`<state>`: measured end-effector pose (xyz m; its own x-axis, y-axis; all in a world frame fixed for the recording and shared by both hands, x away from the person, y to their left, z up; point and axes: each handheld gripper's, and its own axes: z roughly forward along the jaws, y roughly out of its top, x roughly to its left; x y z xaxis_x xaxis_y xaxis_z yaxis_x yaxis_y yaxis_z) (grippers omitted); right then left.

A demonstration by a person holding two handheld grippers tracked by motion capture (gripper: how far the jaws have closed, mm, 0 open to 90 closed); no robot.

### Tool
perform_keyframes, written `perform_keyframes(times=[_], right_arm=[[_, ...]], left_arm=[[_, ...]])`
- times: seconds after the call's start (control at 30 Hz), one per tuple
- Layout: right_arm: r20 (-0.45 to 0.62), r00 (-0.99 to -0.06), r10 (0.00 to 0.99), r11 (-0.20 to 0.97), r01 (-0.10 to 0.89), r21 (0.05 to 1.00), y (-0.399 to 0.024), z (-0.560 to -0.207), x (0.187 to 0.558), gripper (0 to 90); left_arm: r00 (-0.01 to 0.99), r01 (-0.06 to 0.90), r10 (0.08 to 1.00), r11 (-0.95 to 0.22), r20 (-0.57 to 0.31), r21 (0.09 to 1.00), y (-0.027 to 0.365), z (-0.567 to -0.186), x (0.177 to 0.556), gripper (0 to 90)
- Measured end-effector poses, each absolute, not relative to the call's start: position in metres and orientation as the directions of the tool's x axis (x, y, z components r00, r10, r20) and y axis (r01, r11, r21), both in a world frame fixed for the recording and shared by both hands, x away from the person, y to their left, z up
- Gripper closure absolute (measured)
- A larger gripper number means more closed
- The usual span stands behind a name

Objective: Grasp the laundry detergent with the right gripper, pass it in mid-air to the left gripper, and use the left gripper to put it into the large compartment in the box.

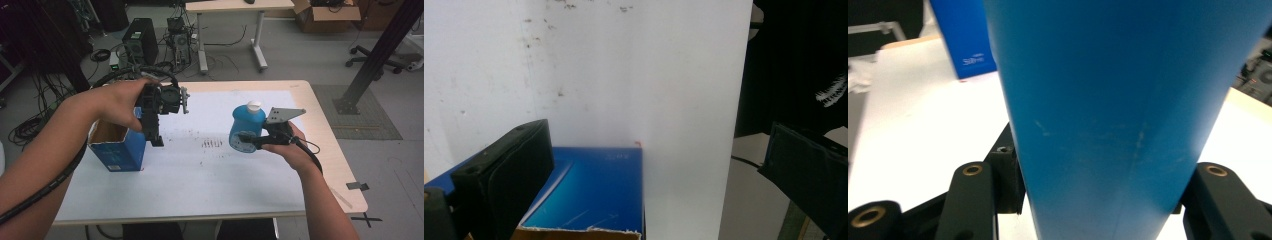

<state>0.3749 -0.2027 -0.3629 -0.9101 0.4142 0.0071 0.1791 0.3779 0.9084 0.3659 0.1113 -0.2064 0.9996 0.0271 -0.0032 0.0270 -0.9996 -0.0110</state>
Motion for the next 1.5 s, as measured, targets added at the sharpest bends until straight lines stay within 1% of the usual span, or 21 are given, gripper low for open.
perform_keyframes(times=[0.1,0.13,0.17,0.2,0.23,0.27,0.4,0.6,1.13,1.3,1.5], right_arm=[[0.003,-0.928,0.372,0.371,0.152,0.916,-0.198,-0.353,0.368,45.6],[0.003,-0.928,0.372,0.371,0.152,0.916,-0.198,-0.353,0.368,45.6],[0.004,-0.937,0.348,0.374,0.143,0.916,-0.194,-0.349,0.366,45.6],[0.004,-0.937,0.348,0.374,0.143,0.916,-0.194,-0.349,0.366,45.6],[0.002,-0.946,0.326,0.381,0.133,0.915,-0.190,-0.347,0.364,45.6],[0.002,-0.946,0.326,0.381,0.133,0.915,-0.190,-0.347,0.364,45.6],[0.003,-0.964,0.265,0.401,0.113,0.909,-0.180,-0.345,0.361,45.4],[0.000,-0.977,0.215,0.413,0.091,0.906,-0.168,-0.346,0.357,45.4],[0.021,-0.988,0.152,0.429,0.085,0.899,-0.133,-0.364,0.352,45.3],[0.025,-0.988,0.151,0.424,0.087,0.902,-0.124,-0.367,0.352,45.3],[0.014,-0.988,0.153,0.429,0.080,0.900,-0.112,-0.370,0.352,45.3]], left_arm=[[1.000,0.027,0.027,-1.000,-0.002,-0.016,0.109,-0.205,0.368,0.4],[1.000,0.027,0.027,-1.000,-0.002,-0.016,0.109,-0.205,0.368,0.4],[1.000,0.026,0.026,-1.000,-0.002,-0.015,0.107,-0.204,0.368,0.4],[1.000,0.026,0.026,-1.000,-0.002,-0.015,0.107,-0.204,0.368,0.4],[1.000,0.022,0.022,-1.000,-0.001,-0.015,0.106,-0.203,0.368,0.4],[1.000,0.022,0.022,-1.000,-0.001,-0.015,0.106,-0.203,0.368,0.4],[1.000,0.016,0.016,-1.000,-0.001,-0.012,0.103,-0.200,0.368,0.4],[1.000,0.006,0.006,-1.000,-0.012,-0.007,0.097,-0.202,0.369,0.4],[1.000,-0.006,-0.006,-1.000,-0.030,0.013,0.087,-0.209,0.371,0.4],[0.999,-0.018,-0.019,-0.999,-0.031,0.034,0.081,-0.211,0.369,0.4],[0.999,-0.029,-0.030,-0.999,-0.028,0.036,0.073,-0.215,0.367,0.4]])
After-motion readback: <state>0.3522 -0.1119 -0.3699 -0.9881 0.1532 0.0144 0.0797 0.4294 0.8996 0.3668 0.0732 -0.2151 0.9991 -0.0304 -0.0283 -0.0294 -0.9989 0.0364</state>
